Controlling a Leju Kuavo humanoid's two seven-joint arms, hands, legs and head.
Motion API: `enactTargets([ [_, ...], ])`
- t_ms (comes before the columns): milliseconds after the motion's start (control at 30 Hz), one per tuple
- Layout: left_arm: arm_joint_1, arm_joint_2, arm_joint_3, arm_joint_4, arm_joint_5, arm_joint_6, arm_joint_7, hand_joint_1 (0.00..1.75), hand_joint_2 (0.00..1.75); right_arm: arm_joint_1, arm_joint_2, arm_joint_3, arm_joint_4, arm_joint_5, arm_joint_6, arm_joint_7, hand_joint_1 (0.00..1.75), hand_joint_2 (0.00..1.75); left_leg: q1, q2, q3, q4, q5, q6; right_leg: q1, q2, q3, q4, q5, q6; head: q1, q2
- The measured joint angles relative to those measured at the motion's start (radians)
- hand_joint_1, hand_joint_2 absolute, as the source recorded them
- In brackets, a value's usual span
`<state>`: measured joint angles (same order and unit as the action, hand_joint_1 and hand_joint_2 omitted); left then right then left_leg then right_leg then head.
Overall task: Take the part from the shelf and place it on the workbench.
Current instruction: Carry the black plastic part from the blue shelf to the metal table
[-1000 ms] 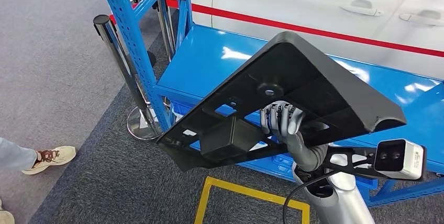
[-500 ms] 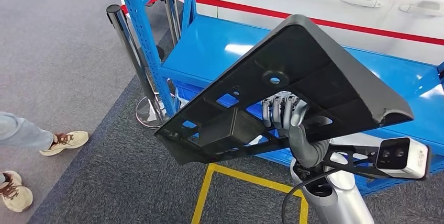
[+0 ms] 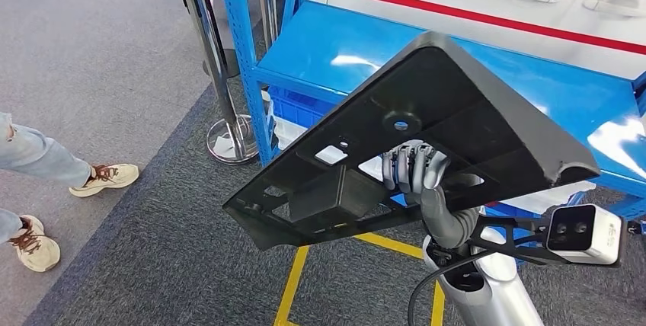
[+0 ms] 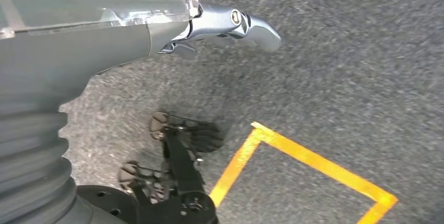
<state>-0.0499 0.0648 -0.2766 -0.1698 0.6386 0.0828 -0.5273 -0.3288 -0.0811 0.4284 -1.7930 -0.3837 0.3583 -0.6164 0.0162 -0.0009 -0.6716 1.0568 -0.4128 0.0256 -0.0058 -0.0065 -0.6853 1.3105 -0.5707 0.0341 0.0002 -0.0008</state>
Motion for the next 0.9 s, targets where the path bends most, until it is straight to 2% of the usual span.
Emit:
enactTargets([
  [33,0.000,0.000,0.000,0.000,0.000,0.000,-0.001,0.00,1.75,0.000,0.000,0.000,0.001,0.000,-0.001,0.000,1.69,1.75,0.000,-0.001,-0.015,0.000,0.013,-0.002,0.002,0.002,0.047,-0.040,0.028,-0.006,0.000,0.000],
  [67,0.000,-0.001,0.000,0.000,0.000,0.000,-0.001,0.00,1.75,0.000,0.000,0.000,0.001,0.000,-0.001,-0.001,1.69,1.75,0.000,-0.002,-0.025,0.000,0.025,-0.005,0.006,0.006,0.106,-0.106,0.038,-0.015,0.000,0.000],
  [100,-0.001,-0.002,0.000,0.000,0.000,0.000,-0.002,0.00,1.75,0.000,0.000,0.000,0.000,0.000,-0.002,-0.001,1.69,1.75,0.000,-0.003,-0.032,-0.001,0.036,-0.008,0.010,0.009,0.168,-0.188,0.030,-0.025,0.000,0.000],
  [133,-0.001,-0.002,0.000,0.000,0.000,0.000,-0.002,0.00,1.75,0.000,-0.001,0.000,-0.001,0.000,-0.003,-0.002,1.69,1.75,0.001,-0.004,-0.034,-0.004,0.047,-0.013,0.015,0.011,0.213,-0.253,0.016,-0.032,0.000,0.000],
  [167,-0.002,-0.002,0.000,0.000,-0.001,0.000,-0.003,0.00,1.75,-0.001,-0.001,0.000,-0.001,0.000,-0.003,-0.002,1.69,1.75,0.003,-0.004,-0.034,-0.010,0.059,-0.019,0.019,0.012,0.239,-0.296,0.002,-0.038,0.001,0.000],
  [200,-0.002,-0.002,0.000,0.000,-0.001,0.000,-0.003,0.00,1.75,0.000,-0.002,0.000,-0.002,0.001,-0.003,-0.002,1.69,1.75,0.003,-0.005,-0.033,-0.018,0.072,-0.025,0.022,0.012,0.245,-0.317,0.002,-0.041,0.002,0.000],
  [233,-0.001,-0.002,0.000,0.000,-0.001,0.001,-0.004,0.00,1.75,0.000,-0.002,0.000,-0.002,0.001,-0.004,-0.003,1.69,1.75,0.004,-0.005,-0.034,-0.024,0.082,-0.032,0.019,0.011,0.238,-0.319,0.015,-0.045,0.003,0.000],
  [267,0.000,-0.001,0.000,0.000,-0.001,0.002,-0.005,0.00,1.75,0.000,-0.003,0.000,-0.001,0.002,-0.005,-0.003,1.69,1.75,0.004,-0.005,-0.038,-0.024,0.077,-0.037,0.017,0.009,0.230,-0.326,0.029,-0.051,0.004,0.000],
  [300,0.002,-0.001,0.000,0.000,-0.002,0.002,-0.006,0.00,1.75,0.000,-0.003,0.000,-0.001,0.003,-0.009,-0.004,1.69,1.75,0.003,-0.005,-0.045,-0.009,0.050,-0.040,0.014,0.007,0.220,-0.331,0.044,-0.057,0.003,0.000],
  [333,0.004,-0.001,0.000,0.000,-0.003,0.003,-0.007,0.00,1.75,0.001,-0.003,0.000,0.000,0.007,-0.015,-0.004,1.69,1.75,0.002,-0.005,-0.055,0.024,0.005,-0.043,0.011,0.005,0.208,-0.336,0.059,-0.062,0.002,0.000],
  [400,0.005,-0.001,0.000,0.000,-0.005,0.003,-0.008,0.00,1.75,0.003,-0.004,0.000,0.000,0.018,-0.031,-0.006,1.69,1.75,0.003,-0.005,-0.080,0.141,-0.095,-0.048,0.013,0.002,0.178,-0.335,0.083,-0.067,-0.001,0.000],
  [433,0.005,-0.001,0.000,0.000,-0.005,0.003,-0.007,0.00,1.75,0.005,-0.005,0.000,0.000,0.024,-0.041,-0.008,1.69,1.75,0.003,-0.005,-0.089,0.205,-0.113,-0.051,0.014,0.000,0.163,-0.333,0.094,-0.067,-0.001,0.000],
  [467,0.005,-0.001,0.000,0.000,-0.006,0.002,-0.006,0.00,1.75,0.008,-0.006,0.000,0.000,0.030,-0.050,-0.011,1.69,1.75,0.004,-0.005,-0.092,0.254,-0.105,-0.054,0.014,-0.002,0.147,-0.330,0.104,-0.065,-0.001,0.000],
  [500,0.005,-0.001,0.000,0.000,-0.007,0.002,-0.003,0.00,1.75,0.011,-0.008,0.000,-0.002,0.037,-0.060,-0.016,1.69,1.75,0.004,-0.005,-0.081,0.274,-0.076,-0.056,0.013,-0.004,0.131,-0.324,0.113,-0.062,-0.001,0.000],
  [533,0.005,-0.001,0.000,0.000,-0.008,0.001,0.000,0.00,1.75,0.015,-0.010,0.000,-0.007,0.044,-0.069,-0.021,1.69,1.75,0.005,-0.004,-0.054,0.259,-0.043,-0.057,0.011,-0.005,0.115,-0.317,0.119,-0.059,-0.001,0.000],
  [567,0.005,-0.001,0.000,0.000,-0.010,0.001,0.004,0.00,1.75,0.018,-0.013,0.000,-0.014,0.053,-0.078,-0.026,1.69,1.75,0.006,-0.003,-0.008,0.206,-0.030,-0.058,0.010,-0.007,0.100,-0.306,0.123,-0.055,-0.001,0.000],
  [600,0.004,-0.001,0.000,0.000,-0.011,0.001,0.007,0.00,1.75,0.020,-0.016,0.000,-0.023,0.062,-0.085,-0.030,1.69,1.75,0.005,-0.002,0.049,0.134,-0.037,-0.057,0.010,-0.008,0.087,-0.294,0.124,-0.051,-0.002,0.000],
  [633,0.003,0.000,0.000,0.000,-0.011,0.002,0.012,0.00,1.75,0.022,-0.019,0.000,-0.033,0.071,-0.091,-0.034,1.69,1.75,0.004,-0.002,0.096,0.065,-0.061,-0.054,0.011,-0.008,0.076,-0.282,0.126,-0.046,-0.001,0.000],
  [667,0.001,0.000,0.000,0.000,-0.011,0.004,0.019,0.00,1.75,0.023,-0.022,0.000,-0.044,0.079,-0.097,-0.037,1.69,1.75,0.002,-0.003,0.130,0.013,-0.087,-0.049,0.013,-0.009,0.068,-0.273,0.128,-0.042,-0.001,0.000],
  [700,0.000,0.001,0.000,0.000,-0.011,0.009,0.028,0.00,1.75,0.026,-0.026,0.000,-0.054,0.086,-0.102,-0.038,1.69,1.75,0.000,-0.004,0.143,-0.011,-0.101,-0.043,0.014,-0.010,0.063,-0.268,0.131,-0.036,0.000,0.000],
  [733,0.000,0.001,0.000,0.000,-0.011,0.016,0.039,0.00,1.75,0.030,-0.030,0.001,-0.064,0.092,-0.108,-0.038,1.69,1.75,0.001,-0.005,0.142,-0.018,-0.103,-0.035,0.014,-0.010,0.060,-0.265,0.134,-0.032,0.000,0.000],
  [800,0.000,0.002,0.000,0.000,-0.010,0.033,0.064,0.00,1.75,0.038,-0.039,0.002,-0.079,0.101,-0.117,-0.037,1.69,1.75,0.004,-0.003,0.136,-0.021,-0.095,-0.021,0.011,-0.006,0.050,-0.248,0.121,-0.021,0.000,0.000],
  [833,0.000,0.004,0.000,0.000,-0.010,0.043,0.077,0.00,1.75,0.042,-0.045,0.002,-0.085,0.103,-0.121,-0.038,1.69,1.75,0.005,-0.001,0.133,-0.023,-0.090,-0.014,0.008,-0.004,0.036,-0.215,0.097,-0.015,0.001,0.000],
  [900,0.001,0.006,0.000,0.000,-0.009,0.064,0.103,0.00,1.75,0.052,-0.057,0.002,-0.091,0.108,-0.125,-0.040,1.69,1.75,0.005,0.006,0.125,-0.023,-0.083,-0.006,0.002,0.000,-0.013,-0.095,0.028,-0.002,0.002,0.000],
])
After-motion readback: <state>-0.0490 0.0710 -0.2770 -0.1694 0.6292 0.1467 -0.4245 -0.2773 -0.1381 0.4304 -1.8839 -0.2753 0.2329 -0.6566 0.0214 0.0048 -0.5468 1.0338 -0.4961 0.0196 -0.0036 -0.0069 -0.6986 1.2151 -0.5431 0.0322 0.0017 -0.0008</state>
